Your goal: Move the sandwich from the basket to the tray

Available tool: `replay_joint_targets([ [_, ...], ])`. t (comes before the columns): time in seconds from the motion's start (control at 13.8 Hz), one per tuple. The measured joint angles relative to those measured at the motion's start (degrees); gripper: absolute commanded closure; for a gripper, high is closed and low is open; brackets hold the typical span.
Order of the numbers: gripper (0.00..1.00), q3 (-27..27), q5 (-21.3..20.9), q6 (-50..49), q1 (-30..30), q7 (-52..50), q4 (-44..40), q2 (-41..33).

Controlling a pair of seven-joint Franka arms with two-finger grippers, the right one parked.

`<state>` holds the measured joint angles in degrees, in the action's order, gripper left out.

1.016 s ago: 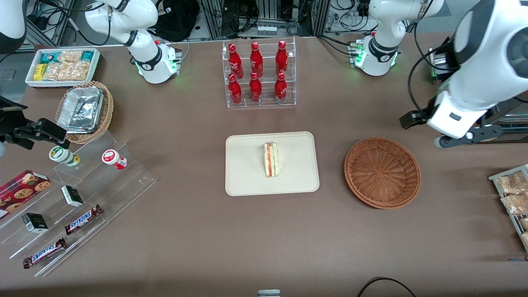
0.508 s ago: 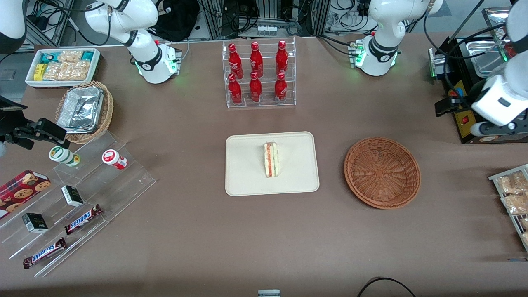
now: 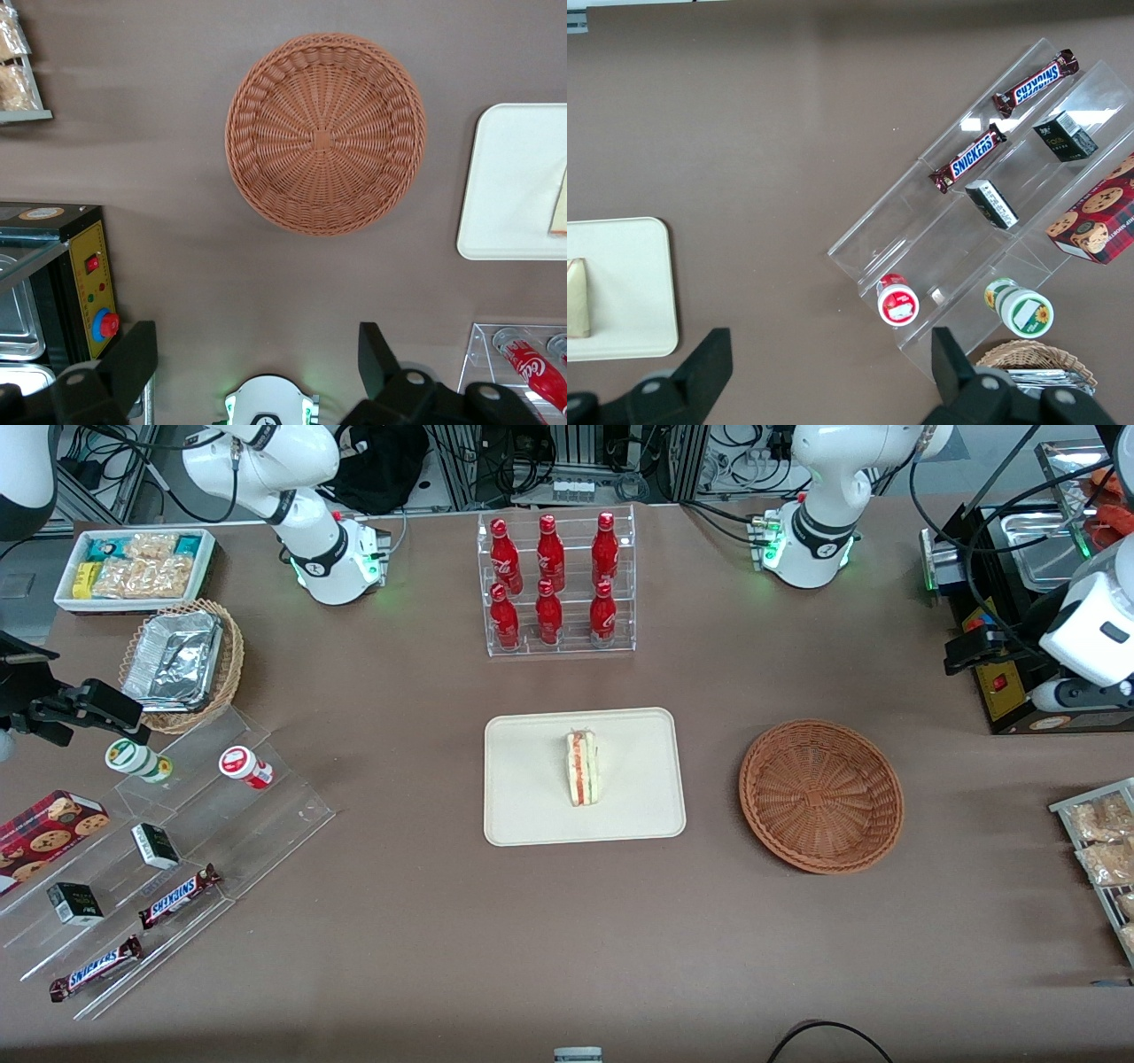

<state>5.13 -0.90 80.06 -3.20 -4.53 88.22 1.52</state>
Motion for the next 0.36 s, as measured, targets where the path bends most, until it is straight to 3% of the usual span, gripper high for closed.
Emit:
replay_joint_targets([
  [0.36, 0.0, -0.9, 0.0, 0.1, 0.0, 0.0, -1.4, 0.0],
])
